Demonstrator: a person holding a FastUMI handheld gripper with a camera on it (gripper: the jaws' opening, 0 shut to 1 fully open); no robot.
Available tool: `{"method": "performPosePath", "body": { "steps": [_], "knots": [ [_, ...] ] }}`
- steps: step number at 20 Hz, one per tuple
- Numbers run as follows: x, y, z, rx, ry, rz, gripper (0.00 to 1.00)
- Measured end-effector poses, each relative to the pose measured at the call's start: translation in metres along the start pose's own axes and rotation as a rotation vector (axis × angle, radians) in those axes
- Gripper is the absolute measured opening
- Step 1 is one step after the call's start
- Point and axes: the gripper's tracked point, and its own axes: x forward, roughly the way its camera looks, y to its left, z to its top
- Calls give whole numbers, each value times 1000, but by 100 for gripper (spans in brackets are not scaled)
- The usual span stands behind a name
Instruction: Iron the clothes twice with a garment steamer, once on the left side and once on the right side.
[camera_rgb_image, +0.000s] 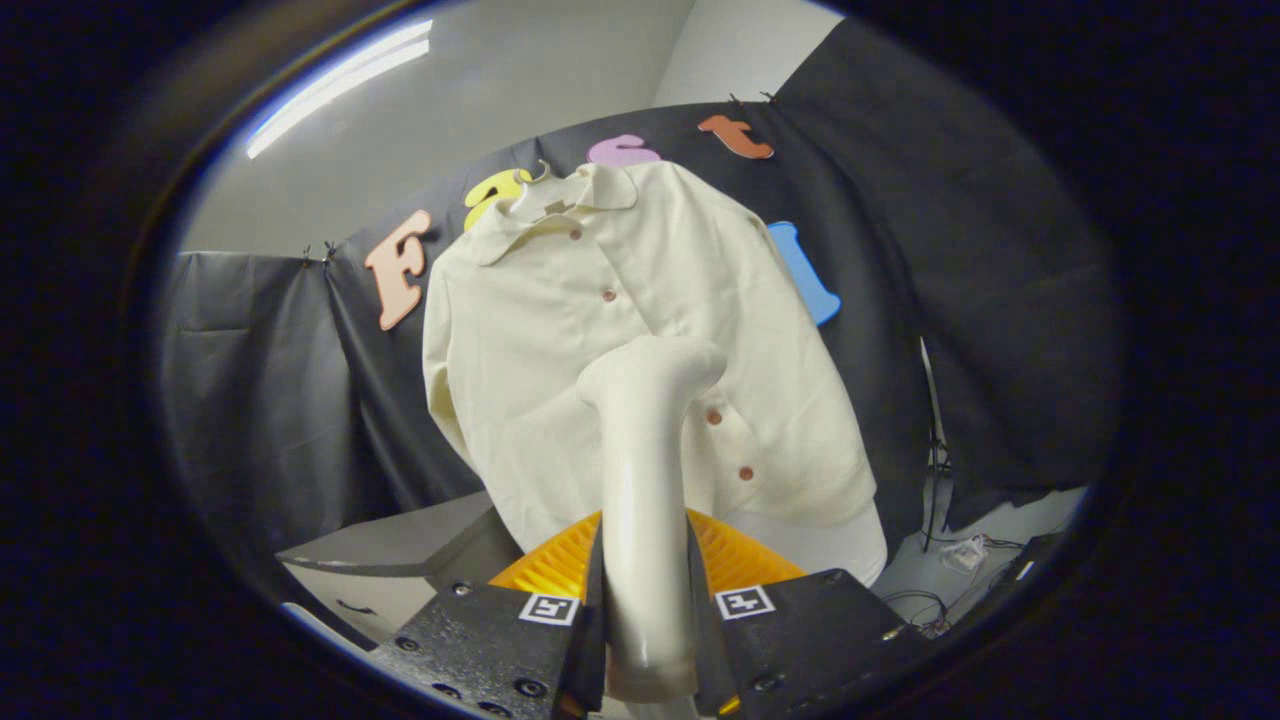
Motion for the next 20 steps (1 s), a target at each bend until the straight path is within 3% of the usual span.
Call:
{"method": "performPosePath", "body": {
  "steps": [7,12,20],
  "knots": [
    [40,4,109,-54,-129,-3,35],
    [74,9,161,-76,-190,-7,35],
    [122,-11,163,-46,-194,-26,35]
  ]
}}
